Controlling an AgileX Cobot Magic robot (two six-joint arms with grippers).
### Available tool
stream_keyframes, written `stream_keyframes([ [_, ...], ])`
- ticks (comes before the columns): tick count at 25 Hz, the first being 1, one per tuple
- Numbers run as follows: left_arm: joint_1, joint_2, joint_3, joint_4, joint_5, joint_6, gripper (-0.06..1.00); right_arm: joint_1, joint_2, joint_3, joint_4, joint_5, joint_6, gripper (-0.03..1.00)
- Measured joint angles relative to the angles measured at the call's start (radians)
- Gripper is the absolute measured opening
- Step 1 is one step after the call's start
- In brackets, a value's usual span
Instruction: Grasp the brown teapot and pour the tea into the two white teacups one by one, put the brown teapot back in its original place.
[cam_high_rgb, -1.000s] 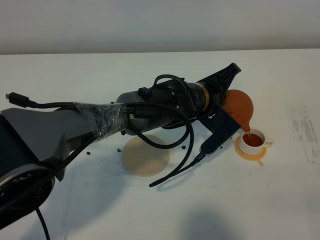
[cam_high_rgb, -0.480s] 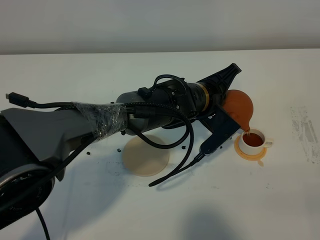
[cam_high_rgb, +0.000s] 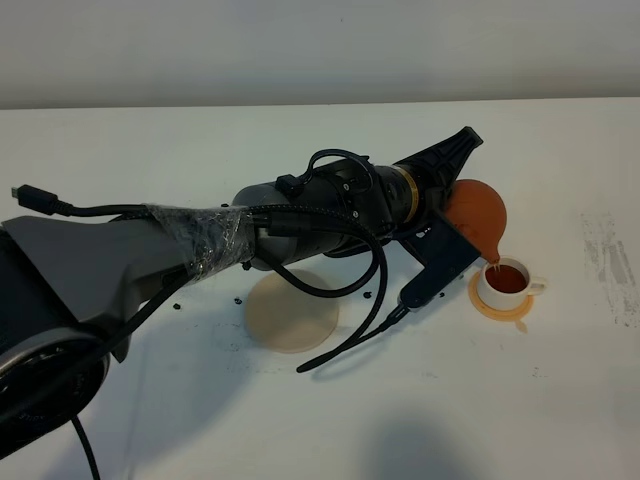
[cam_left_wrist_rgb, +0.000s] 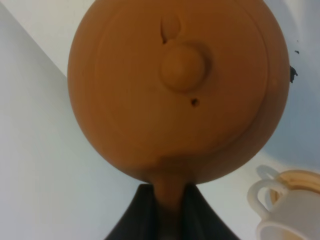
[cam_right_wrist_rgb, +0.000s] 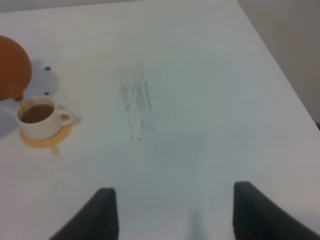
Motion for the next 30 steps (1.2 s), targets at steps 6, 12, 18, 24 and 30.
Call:
stream_keyframes([
  [6,0.0,0.0,0.0,-0.002,0.0,0.008,0.1,0.0,0.0,0.0,0.0,0.0,0.0,0.5],
  [12,0.0,0.0,0.0,-0.044,0.0,0.008,0.1,0.0,0.0,0.0,0.0,0.0,0.0,0.5],
  [18,0.0,0.0,0.0,-0.052,0.0,-0.13,0.1,0.0,0.0,0.0,0.0,0.0,0.0,0.5],
  [24,0.0,0.0,0.0,-0.052,0.001,-0.266,0.1,0.0,0.0,0.0,0.0,0.0,0.0,0.5],
  [30,0.009,0.0,0.0,-0.076,0.004,-0.274,0.1,0.0,0.0,0.0,0.0,0.0,0.0,0.5],
])
